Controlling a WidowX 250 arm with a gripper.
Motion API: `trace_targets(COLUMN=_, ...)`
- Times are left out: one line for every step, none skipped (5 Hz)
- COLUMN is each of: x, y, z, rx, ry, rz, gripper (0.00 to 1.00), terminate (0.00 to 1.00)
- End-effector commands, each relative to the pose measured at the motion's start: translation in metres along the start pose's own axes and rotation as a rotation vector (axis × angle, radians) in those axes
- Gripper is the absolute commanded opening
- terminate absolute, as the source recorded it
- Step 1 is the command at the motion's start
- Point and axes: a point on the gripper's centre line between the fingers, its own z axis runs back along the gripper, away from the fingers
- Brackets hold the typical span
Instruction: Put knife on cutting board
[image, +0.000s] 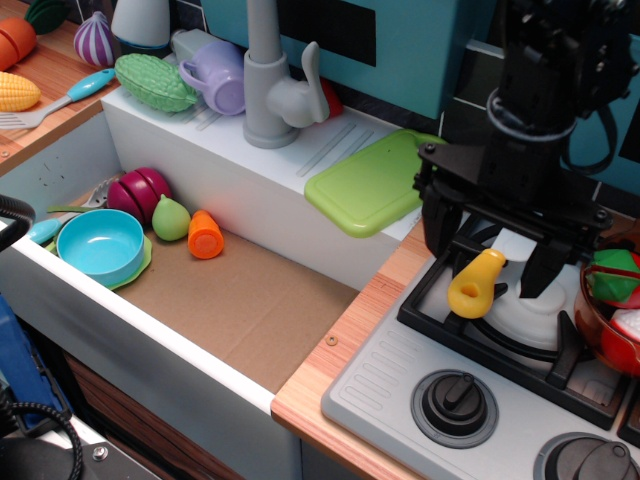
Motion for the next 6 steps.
trace_targets(x=0.007, y=0.002, z=-0.003, rx=-0.028, ry=-0.034, rz=0.011, gripper=1.00, terminate=0.00)
trace_targets(x=0.009, y=0.005, z=-0.009, rx=-0.032, ry=-0.036, rz=0.009, gripper=1.00, terminate=0.00)
trace_targets(x=0.014, y=0.006, z=-0.014, rx=-0.037, ry=-0.043, rz=0.009, gripper=1.00, terminate=0.00)
trace_targets(x=0.010, y=0.004, z=-0.020, rx=-0.041, ry=-0.059, rz=0.019, gripper=1.00, terminate=0.00)
trace_targets(x=0.006, y=0.004, z=-0.028, rx=-0.043, ry=-0.072, rz=0.031, gripper=0.00, terminate=0.00)
trace_targets(x=0.003, y=0.005, z=-0.035, rx=-0.050, ry=-0.084, rz=0.037, gripper=0.00, terminate=0.00)
